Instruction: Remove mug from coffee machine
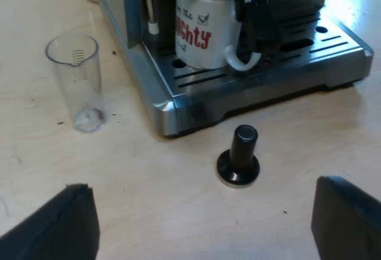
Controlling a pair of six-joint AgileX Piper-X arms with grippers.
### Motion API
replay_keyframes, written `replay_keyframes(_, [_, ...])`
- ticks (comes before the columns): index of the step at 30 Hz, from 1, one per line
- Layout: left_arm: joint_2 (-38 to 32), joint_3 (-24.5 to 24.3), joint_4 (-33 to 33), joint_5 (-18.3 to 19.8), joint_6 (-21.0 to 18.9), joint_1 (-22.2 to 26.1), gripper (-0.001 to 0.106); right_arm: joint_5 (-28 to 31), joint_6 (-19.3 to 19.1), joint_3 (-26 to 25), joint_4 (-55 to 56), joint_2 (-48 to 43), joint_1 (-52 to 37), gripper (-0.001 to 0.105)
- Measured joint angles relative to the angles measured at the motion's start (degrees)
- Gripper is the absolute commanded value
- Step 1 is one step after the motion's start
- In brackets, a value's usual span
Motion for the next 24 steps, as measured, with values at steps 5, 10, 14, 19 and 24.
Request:
replay_keyframes(5, [5.96, -2.2, -2.65, 0.29, 0.0, -3.42, 0.087, -4.11, -6.27, -6.21, 0.89, 6.83, 0.0, 0.059])
replay_keyframes(10, [9.67, -2.38, -8.06, 1.23, 0.0, -5.86, 0.087, -8.87, -10.2, -10.79, 0.93, 12.36, 0.0, 0.059])
replay_keyframes(14, [12.43, -2.38, -10.79, 1.83, 0.0, -8.44, 0.087, -12.69, -11.53, -12.91, 0.93, 16.65, 0.0, 0.059])
replay_keyframes(19, [15.63, -2.38, -13.59, 2.0, 0.21, -11.75, 0.087, -16.57, -11.79, -13.17, 0.16, 20.23, 0.0, 0.059])
replay_keyframes(24, [18.61, -2.38, -14.37, 2.0, 0.39, -13.67, 0.087, -17.98, -12.82, -13.36, -2.06, 24.0, 4.81, 0.059])
